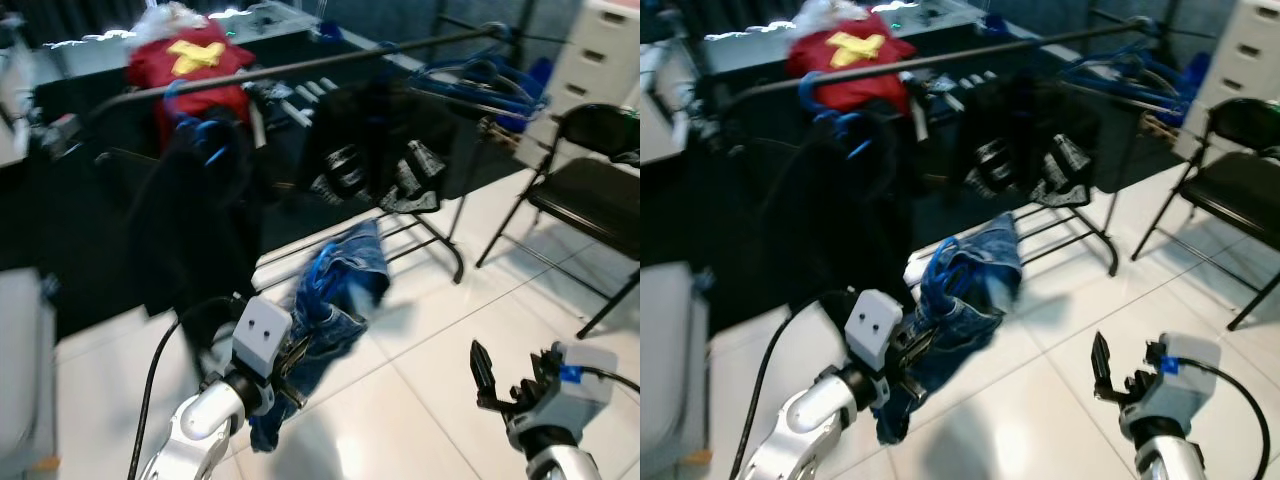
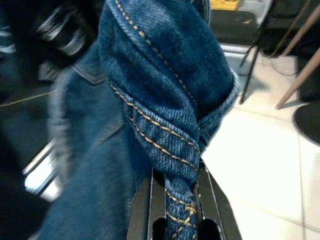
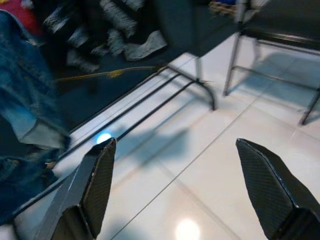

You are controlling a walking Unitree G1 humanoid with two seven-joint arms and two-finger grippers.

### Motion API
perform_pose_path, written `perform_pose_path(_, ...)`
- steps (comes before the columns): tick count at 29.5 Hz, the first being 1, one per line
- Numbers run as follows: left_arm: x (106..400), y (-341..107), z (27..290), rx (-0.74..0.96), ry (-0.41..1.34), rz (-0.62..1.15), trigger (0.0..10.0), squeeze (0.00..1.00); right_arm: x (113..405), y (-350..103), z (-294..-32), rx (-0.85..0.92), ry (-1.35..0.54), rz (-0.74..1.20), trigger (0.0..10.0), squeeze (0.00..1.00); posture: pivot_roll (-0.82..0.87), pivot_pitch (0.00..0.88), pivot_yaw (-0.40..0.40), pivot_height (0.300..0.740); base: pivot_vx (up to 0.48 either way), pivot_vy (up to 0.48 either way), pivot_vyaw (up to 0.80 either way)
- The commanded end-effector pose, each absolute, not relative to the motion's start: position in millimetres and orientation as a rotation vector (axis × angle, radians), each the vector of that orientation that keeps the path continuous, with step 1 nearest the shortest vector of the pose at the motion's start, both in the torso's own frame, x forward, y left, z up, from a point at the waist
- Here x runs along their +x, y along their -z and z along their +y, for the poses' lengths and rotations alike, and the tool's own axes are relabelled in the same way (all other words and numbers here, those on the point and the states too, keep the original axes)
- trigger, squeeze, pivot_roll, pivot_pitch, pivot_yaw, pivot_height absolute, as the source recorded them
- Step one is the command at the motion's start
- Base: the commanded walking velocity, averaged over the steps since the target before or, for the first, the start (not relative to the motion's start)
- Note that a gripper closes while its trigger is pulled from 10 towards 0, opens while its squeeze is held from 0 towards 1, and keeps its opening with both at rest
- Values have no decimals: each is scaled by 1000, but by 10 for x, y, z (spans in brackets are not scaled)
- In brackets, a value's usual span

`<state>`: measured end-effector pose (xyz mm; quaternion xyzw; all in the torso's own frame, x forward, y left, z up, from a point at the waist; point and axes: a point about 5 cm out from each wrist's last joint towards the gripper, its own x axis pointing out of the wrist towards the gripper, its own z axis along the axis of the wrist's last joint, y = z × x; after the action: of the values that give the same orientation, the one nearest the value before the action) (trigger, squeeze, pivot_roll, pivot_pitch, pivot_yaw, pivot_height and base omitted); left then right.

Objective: Hang hanger

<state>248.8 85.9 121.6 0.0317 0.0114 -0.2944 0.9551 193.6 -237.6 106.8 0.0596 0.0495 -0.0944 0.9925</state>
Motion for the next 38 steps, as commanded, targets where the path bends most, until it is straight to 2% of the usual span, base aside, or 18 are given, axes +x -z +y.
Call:
perform_pose_path(1, 2483, -1297, 836, 35, 607, -18, 10000, 0, 1928, -1050, -2370, 133, 191, 103, 10000, 0, -37, 88, 51, 740, 431, 0, -800)
perform_pose_path(8, 2519, -1334, 832, 10, 599, -19, 10000, 0, 1931, -1051, -2370, 139, 190, 101, 10000, 0, -37, 88, 54, 740, 433, 0, -800)
perform_pose_path(10, 2568, -1352, 831, -52, 564, 4, 10000, 0, 1931, -1069, -2364, 151, 185, 81, 10000, 0, -38, 89, 56, 740, 426, 0, 0)
perform_pose_path(14, 2611, -1333, 854, -51, 536, 30, 10000, 0, 1927, -1078, -2347, 137, 167, 84, 10000, 0, -39, 89, 57, 740, 412, 0, 0)
perform_pose_path(19, 2668, -1312, 902, -124, 486, 75, 10000, 0, 1925, -1110, -2310, 130, 129, 58, 10000, 0, -35, 90, 60, 740, 405, 0, 659)
perform_pose_path(24, 2693, -1310, 924, -108, 451, 74, 10000, 0, 1929, -1109, -2290, 120, 109, 61, 10000, 0, -40, 90, 61, 740, 398, 0, 660)
perform_pose_path(32, 2803, -1306, 1207, -51, 275, 90, 10000, 0, 1930, -1111, -2275, 115, 91, 63, 10000, 0, -35, 93, 59, 740, 376, 0, 663)
perform_pose_path(36, 2822, -1383, 1247, -68, 247, 50, 10000, 0, 1932, -1110, -2274, 121, 82, 59, 10000, 0, -37, 93, 60, 740, 372, 0, 661)
perform_pose_path(38, 2820, -1491, 1283, -55, 199, -33, 10000, 0, 1928, -1104, -2291, 136, 92, 58, 10000, 0, -39, 95, 58, 740, 156, 0, 325)
